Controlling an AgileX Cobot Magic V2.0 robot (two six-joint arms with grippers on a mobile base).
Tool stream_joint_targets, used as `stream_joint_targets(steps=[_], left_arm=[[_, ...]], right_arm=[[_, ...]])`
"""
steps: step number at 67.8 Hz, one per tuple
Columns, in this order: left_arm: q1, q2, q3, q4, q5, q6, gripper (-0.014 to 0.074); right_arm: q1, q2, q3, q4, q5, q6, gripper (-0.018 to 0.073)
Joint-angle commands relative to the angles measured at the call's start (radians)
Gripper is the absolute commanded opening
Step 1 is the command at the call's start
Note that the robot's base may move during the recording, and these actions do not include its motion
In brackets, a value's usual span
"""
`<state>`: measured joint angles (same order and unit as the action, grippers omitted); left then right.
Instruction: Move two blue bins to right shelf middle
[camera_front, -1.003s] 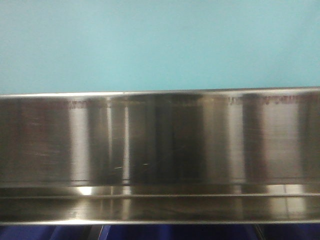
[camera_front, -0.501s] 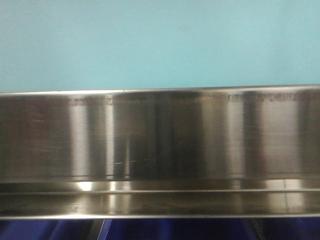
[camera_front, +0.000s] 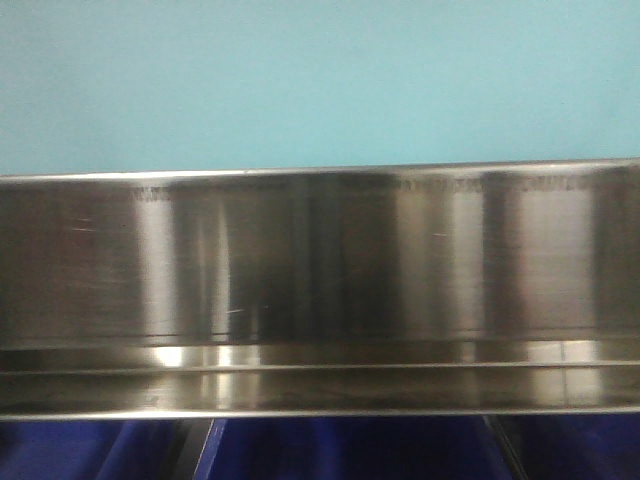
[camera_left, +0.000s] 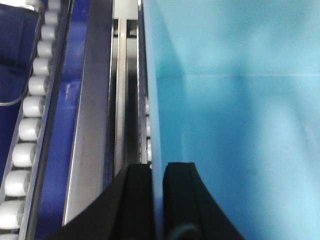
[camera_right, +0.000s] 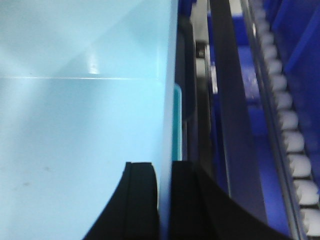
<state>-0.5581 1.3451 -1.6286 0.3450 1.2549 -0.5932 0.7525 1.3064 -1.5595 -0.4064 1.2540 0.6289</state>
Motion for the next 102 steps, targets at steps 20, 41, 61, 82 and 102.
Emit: stream_joint_targets(steps=[20,41,61,82,102], left_arm=[[-0.007,0.015,0.002,-0.007,-0.045,-0.008,-0.0111],[-0.007,0.026,0.002,-0.011,-0.054,-0.008,-0.0111],[-0.007,0.038,0.002,-0.009,-0.047,-0.008,-0.0111],[-0.007,0.061,0.038,-0.028,-0.042,-0.008,-0.0111],[-0.007,0.084,0.044,-0.032,-0.037,-0.008,-0.0111]], right_arm=[[-0.016,-0.011,0.035,-0.024,-0.135,0.015,-0.0162],[-0.05,-0.009,0.035,-0.026,-0.087,0.015,-0.0162],[-0.065,-0.009,0.089,-0.002,-0.108,0.015,-0.0162],[-0.065,-0.004,0.119,0.003,-0.121,0.016,-0.0162],[-0.065,0.029,0.119,0.003,-0.102,0.016,-0.0162]])
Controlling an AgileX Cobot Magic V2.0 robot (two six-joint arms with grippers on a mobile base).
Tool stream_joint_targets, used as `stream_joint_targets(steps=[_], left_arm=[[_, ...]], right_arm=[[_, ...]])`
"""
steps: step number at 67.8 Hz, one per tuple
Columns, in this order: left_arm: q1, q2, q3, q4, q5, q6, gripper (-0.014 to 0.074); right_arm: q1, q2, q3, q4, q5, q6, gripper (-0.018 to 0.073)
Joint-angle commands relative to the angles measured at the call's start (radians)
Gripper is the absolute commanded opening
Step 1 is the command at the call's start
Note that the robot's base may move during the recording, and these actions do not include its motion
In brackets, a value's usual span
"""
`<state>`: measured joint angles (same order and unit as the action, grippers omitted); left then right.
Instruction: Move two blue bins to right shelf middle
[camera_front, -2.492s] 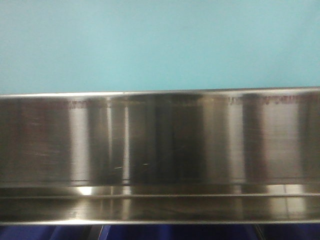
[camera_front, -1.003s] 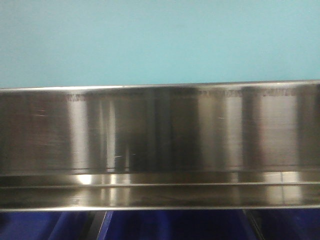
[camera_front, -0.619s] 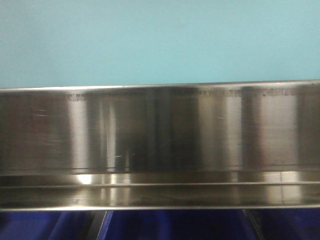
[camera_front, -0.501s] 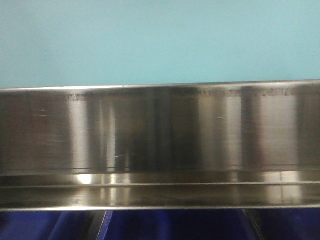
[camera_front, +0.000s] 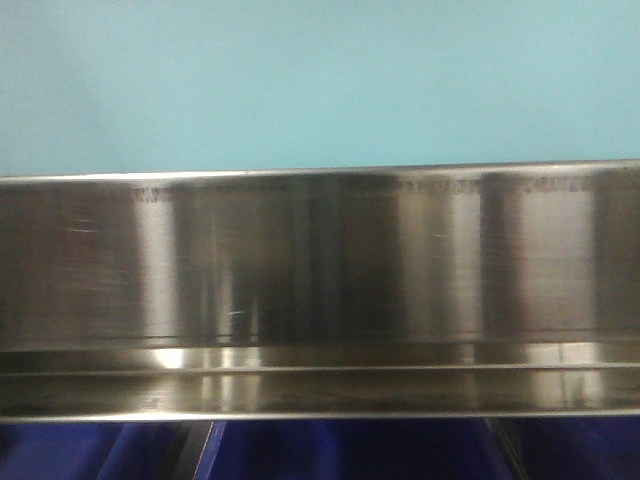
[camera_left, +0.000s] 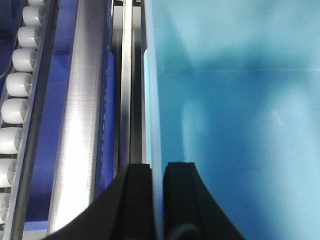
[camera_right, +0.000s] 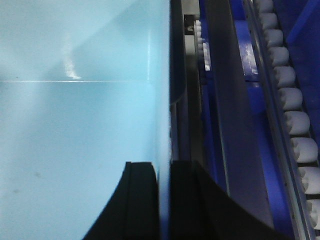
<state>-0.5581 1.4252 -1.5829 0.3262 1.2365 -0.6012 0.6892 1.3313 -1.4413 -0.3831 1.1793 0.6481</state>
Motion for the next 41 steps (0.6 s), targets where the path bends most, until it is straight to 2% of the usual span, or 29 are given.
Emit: stream_joint_targets(steps=[1,20,25,33,41], left_arm=[[-0.007,0.006,-0.002,-0.013,-0.015,0.0,-0.0111],[-0.007,0.026,-0.002,-0.032,-0.015,0.0,-0.0091],[-0.007,0.026,-0.002,-0.026,-0.015,0.0,-0.0041],[-0.007,0.026,-0.002,-0.017,-0.015,0.0,0.0086],[-0.007,0.026,-0.002,-0.017,-0.015,0.0,0.0204]], right_arm=[[-0.002,0.004,0.001,-0.02,-0.027,-0.003,-0.0162],[-0.002,0.012,0.001,-0.02,0.005,-0.003,-0.0154],[-0.002,0.014,0.001,-0.02,0.009,-0.003,-0.0083],[-0.002,0.014,0.001,-0.02,0.009,-0.003,0.0127],[-0.002,0.014,0.001,-0.02,0.009,-0.003,0.023]])
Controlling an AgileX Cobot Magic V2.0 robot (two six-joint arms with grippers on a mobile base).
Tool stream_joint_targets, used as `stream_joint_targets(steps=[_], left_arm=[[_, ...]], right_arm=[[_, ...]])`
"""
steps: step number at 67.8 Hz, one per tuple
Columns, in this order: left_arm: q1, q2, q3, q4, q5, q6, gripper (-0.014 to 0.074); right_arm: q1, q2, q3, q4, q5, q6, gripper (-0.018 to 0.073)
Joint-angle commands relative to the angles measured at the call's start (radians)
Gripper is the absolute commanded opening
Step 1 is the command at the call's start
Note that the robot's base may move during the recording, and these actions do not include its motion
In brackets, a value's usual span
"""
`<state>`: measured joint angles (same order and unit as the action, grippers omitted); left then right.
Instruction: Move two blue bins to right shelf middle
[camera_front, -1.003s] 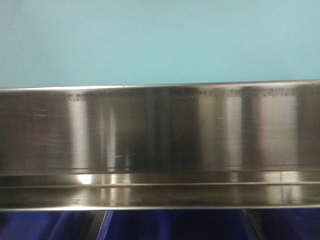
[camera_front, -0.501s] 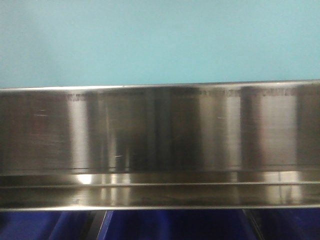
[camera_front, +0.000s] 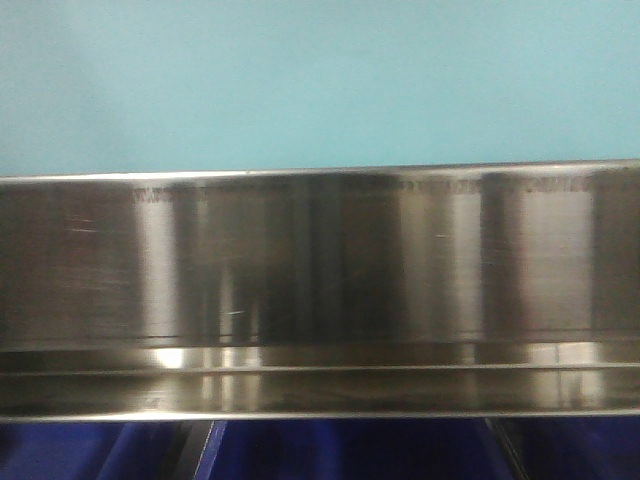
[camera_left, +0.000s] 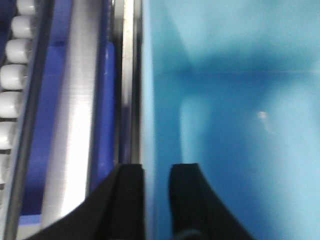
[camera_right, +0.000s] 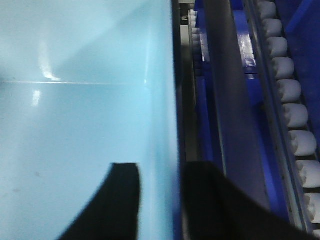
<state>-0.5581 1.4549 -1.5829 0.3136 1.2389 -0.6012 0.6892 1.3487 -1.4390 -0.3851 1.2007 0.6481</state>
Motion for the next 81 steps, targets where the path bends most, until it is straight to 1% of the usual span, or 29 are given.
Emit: stream_joint_targets(steps=[1,9,16,35,55,71,81], left_arm=[[-0.007,-0.004,-0.002,-0.004,-0.018,0.0,0.0217],[-0.007,-0.004,-0.005,-0.004,-0.018,0.0,0.0316],[-0.007,-0.004,-0.006,-0.004,-0.018,0.0,0.0359],[-0.007,-0.004,-0.006,-0.004,-0.018,0.0,0.0361],[-0.007,-0.004,-0.006,-0.004,-0.018,0.0,0.0361],[-0.007,-0.004,-0.006,0.016,-0.018,0.0,0.0361],[-0.007,-0.004,-0.006,0.056,-0.026,0.0,0.0361]], right_arm=[[-0.002,-0.003,-0.001,-0.018,-0.013,-0.003,0.0238],[-0.002,-0.003,-0.001,-0.025,-0.013,-0.003,0.027],[-0.002,-0.003,-0.001,-0.026,-0.013,-0.003,0.0268],[-0.002,-0.005,-0.003,-0.026,0.02,-0.003,0.0268],[-0.002,-0.005,-0.003,-0.022,0.02,-0.003,0.0268],[-0.002,-0.005,-0.003,-0.022,0.02,-0.003,0.0268],[-0.002,-0.005,-0.003,-0.022,-0.041,-0.003,0.0268]])
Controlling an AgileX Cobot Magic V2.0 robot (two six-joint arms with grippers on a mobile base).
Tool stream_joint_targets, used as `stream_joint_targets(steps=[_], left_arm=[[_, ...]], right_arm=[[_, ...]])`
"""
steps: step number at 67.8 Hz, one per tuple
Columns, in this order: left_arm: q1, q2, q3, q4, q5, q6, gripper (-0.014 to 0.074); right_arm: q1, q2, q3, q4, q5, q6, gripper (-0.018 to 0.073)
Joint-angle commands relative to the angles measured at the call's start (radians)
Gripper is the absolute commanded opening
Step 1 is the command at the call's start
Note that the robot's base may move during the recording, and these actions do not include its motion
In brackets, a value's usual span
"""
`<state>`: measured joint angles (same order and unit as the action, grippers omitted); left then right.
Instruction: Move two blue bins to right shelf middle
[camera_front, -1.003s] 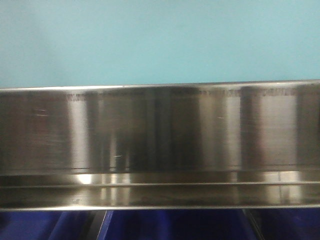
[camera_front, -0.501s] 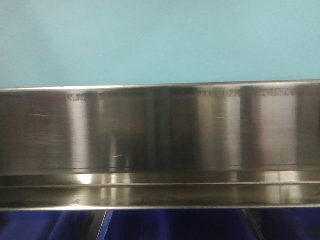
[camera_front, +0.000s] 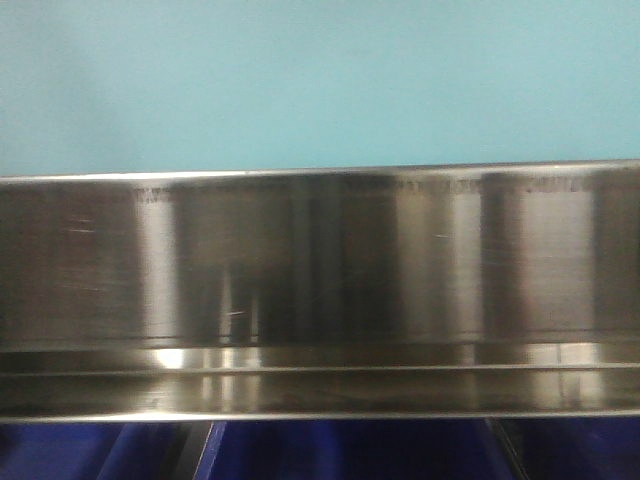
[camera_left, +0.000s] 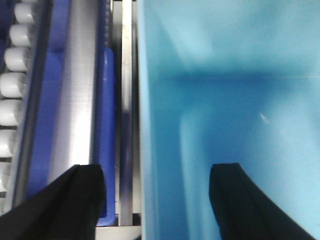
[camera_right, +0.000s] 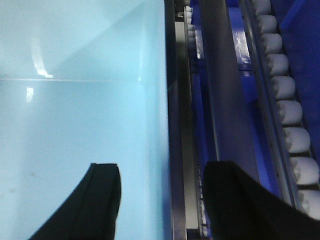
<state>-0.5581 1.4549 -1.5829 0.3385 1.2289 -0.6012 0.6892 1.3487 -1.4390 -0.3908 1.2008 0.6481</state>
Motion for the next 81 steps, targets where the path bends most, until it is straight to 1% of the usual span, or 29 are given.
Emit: stream_joint_targets(steps=[1,8,23,33,52,70,81], left_arm=[[-0.007,-0.004,-0.006,0.033,-0.02,0.0,0.0361],[-0.005,-0.002,-0.006,0.044,-0.028,0.0,0.0361],[-0.005,0.02,-0.006,0.053,-0.02,0.0,0.0361],[-0.005,0.049,-0.006,0.047,-0.008,0.0,0.0361],[-0.005,0.078,-0.001,0.031,-0.008,0.0,0.0361],[-0.005,0.08,0.071,0.031,-0.008,0.0,0.0361],[-0.005,0.08,0.094,0.031,-0.008,0.0,0.0361]], right_arm=[[-0.002,-0.005,-0.003,-0.016,-0.046,-0.003,0.0268],[-0.002,-0.001,-0.003,-0.016,-0.072,-0.003,0.0268],[-0.002,0.031,-0.003,-0.016,-0.072,-0.003,0.0268],[-0.002,0.038,-0.001,-0.014,-0.039,0.0,0.0268],[-0.022,0.041,0.029,0.001,-0.069,0.005,0.0268],[-0.022,0.042,0.081,0.022,-0.109,0.009,0.0268],[-0.022,0.04,0.081,0.007,-0.138,0.015,0.0268]])
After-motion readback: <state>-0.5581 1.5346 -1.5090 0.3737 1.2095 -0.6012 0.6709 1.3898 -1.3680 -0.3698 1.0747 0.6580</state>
